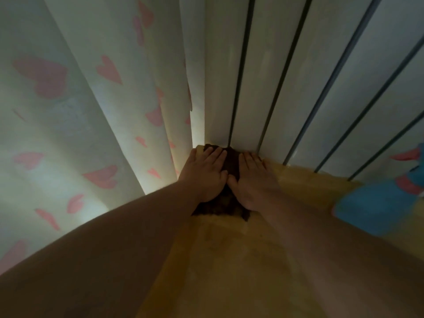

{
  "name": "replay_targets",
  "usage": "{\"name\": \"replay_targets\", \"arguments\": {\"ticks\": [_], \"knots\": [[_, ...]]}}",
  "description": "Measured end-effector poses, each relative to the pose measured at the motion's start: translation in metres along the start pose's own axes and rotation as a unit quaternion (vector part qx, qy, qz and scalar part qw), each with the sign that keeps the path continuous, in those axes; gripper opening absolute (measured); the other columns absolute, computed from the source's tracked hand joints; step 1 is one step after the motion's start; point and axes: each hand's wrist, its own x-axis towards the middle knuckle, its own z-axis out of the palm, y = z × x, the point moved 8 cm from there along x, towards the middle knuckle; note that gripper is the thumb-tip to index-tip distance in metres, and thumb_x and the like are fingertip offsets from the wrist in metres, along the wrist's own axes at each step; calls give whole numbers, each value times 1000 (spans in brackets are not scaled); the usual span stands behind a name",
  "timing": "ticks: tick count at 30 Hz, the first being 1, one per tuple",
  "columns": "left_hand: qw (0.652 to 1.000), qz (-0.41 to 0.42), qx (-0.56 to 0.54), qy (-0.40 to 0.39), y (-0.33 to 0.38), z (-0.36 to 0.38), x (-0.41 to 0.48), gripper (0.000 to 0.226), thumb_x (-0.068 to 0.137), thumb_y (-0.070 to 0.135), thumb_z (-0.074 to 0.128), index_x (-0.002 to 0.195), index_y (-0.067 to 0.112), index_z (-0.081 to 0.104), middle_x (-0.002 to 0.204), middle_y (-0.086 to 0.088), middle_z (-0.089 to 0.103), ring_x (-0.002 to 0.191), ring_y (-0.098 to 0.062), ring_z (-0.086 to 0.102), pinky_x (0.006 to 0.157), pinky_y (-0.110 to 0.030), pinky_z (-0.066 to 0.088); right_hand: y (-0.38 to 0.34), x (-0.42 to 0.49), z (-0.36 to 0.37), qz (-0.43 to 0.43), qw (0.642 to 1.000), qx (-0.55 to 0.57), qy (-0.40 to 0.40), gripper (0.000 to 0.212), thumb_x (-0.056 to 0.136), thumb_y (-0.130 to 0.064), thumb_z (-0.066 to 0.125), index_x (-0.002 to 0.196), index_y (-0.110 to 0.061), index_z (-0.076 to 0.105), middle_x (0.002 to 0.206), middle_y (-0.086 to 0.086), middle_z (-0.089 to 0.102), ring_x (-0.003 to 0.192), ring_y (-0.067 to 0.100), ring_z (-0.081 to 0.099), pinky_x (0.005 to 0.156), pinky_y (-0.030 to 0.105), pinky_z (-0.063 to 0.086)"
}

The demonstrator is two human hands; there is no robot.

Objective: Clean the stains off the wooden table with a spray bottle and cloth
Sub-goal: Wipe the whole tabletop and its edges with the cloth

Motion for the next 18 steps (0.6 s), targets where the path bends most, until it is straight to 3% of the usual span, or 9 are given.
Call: {"name": "replay_targets", "arguments": {"ticks": [9,18], "knots": [[999,-17,23,-25,-30,-1,-16,60,104,44,11,158,21,-1,166,1,-1,152,-15,-1,122,-47,-3,-38,3,-1,3,999,33,-11,74,97,-55,9,153,-9,-4,162,8,-6,148,24,-8,120,43,-5],[998,-34,44,-13,-48,-1,-31,61,103,43,12,158,16,5,166,-3,5,152,-20,4,122,-48,1,-58,4,0,-11,1000,22,-14,74,98,-55,11,154,-10,-5,162,7,-8,148,23,-8,120,43,-2]]}}
